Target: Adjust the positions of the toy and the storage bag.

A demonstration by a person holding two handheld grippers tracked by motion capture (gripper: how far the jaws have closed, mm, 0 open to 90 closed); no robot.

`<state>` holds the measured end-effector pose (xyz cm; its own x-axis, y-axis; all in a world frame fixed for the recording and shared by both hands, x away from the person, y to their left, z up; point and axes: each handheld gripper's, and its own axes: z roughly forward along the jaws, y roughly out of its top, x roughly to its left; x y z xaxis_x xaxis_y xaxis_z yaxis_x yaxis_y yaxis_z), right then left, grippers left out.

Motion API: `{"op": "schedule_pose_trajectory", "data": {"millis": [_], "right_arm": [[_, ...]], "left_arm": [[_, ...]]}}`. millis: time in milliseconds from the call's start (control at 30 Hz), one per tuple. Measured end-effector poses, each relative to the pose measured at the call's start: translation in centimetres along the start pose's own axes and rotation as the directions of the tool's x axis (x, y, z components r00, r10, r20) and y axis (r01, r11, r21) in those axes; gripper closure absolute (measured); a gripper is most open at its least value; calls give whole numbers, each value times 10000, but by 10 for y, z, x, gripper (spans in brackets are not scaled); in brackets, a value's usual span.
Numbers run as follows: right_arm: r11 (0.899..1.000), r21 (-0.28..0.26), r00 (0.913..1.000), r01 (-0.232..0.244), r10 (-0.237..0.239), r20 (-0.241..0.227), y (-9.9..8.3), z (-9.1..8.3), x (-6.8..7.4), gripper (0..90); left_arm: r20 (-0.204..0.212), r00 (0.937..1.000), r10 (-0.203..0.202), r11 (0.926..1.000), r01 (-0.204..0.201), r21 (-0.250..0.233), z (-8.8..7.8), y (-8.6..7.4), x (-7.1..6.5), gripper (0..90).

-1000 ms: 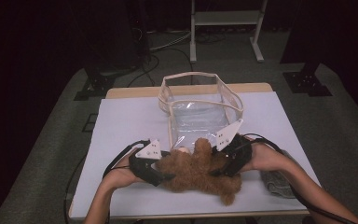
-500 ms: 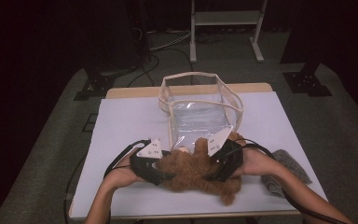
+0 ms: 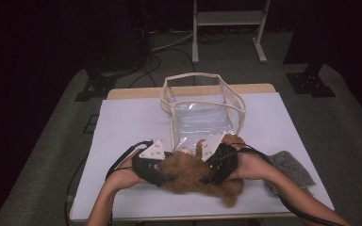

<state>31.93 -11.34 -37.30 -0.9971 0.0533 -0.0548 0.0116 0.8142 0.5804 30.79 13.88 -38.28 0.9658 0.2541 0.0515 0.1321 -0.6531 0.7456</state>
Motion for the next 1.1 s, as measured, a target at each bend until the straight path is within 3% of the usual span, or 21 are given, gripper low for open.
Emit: {"op": "schedule_pose_trajectory", "data": {"millis": [67, 233, 500, 667, 800, 900, 1000, 1100], "right_arm": [[10000, 4, 10000, 5, -5, -3, 0, 0, 0, 313], [10000, 82, 10000, -7, 6, 34, -2, 0, -1, 454], [9984, -418, 9990, -373, 361, -275, -9, -5, -4, 589], [9965, -334, 9961, -772, 757, -453, -7, -5, -8, 534], [9980, -346, 9976, -532, 516, -471, -6, -3, -8, 445], [9972, -367, 9968, -654, 636, -486, -6, -2, -7, 406], [9980, -357, 9985, -515, 508, -190, -4, 0, -3, 329], [9989, -229, 9991, -421, 421, -4, -2, 2, 0, 308]], "left_arm": [[-1, 10000, 3, 10000, -3, 8, 0, 0, 0, 235], [4, 10000, -1, 10000, 1, -19, 0, 0, -1, 231], [61, 10000, 49, 9999, -49, -139, -2, 0, -2, 228], [31, 10000, -9, 10000, 9, -68, -2, -1, -1, 228], [31, 10000, 11, 10000, -11, -26, -2, -2, -1, 226], [16, 10000, 22, 10000, -22, -9, -1, -1, -2, 225], [15, 10000, 31, 10000, -31, 15, -1, -1, -2, 225], [11, 10000, 52, 10000, -52, 33, -1, -1, -2, 225]]}}
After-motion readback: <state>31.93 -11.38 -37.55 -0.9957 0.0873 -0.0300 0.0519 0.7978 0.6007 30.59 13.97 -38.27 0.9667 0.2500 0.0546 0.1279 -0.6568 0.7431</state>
